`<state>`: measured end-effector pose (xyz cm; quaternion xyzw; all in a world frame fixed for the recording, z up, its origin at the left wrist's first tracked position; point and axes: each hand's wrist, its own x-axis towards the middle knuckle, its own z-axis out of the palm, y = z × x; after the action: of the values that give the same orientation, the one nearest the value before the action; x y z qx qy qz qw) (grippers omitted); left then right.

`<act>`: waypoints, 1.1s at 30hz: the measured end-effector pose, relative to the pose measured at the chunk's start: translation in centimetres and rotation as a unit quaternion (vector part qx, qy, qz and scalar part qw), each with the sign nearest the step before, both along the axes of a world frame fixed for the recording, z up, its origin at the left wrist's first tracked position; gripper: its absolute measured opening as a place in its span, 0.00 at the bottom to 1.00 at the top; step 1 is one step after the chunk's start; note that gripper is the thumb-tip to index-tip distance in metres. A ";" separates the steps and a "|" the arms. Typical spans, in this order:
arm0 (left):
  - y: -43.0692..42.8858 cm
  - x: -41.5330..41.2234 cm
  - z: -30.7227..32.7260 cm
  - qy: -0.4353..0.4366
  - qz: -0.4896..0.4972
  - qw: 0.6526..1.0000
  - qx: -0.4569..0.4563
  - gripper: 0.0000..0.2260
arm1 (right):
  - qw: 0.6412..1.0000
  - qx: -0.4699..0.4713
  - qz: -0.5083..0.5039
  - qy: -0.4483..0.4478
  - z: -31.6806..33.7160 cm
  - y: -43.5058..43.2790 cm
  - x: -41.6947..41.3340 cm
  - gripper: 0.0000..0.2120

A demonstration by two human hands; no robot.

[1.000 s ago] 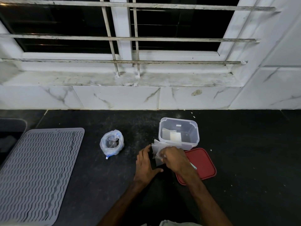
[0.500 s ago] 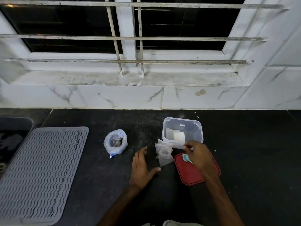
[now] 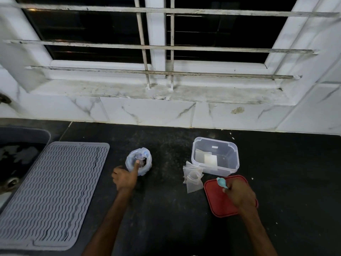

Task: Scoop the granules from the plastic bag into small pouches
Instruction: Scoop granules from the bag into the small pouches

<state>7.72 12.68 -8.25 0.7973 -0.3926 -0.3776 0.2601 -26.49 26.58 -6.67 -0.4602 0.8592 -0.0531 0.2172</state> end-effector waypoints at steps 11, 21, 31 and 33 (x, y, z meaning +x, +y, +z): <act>-0.7 -0.6 -2.0 0.094 -0.020 0.995 0.017 0.17 | 0.937 -0.204 0.132 -0.251 7.0 -5.0 9.5 0.03; 2.4 -0.8 0.8 0.099 -0.053 0.993 -0.035 0.08 | 0.941 0.025 0.338 0.002 2.6 -10.2 19.8 0.17; 2.6 -1.1 -0.2 0.141 -0.034 0.989 0.015 0.10 | 0.963 -0.015 0.270 0.004 -0.6 -10.3 20.4 0.13; 2.5 -1.6 0.1 0.175 -0.015 0.984 0.020 0.07 | 0.974 -0.040 0.220 -0.045 -1.1 -10.0 20.4 0.11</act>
<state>6.16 15.16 -8.19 0.7176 -0.3457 -0.5231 0.3033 -6.07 16.57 -7.79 -0.6438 0.7231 -0.0591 0.2430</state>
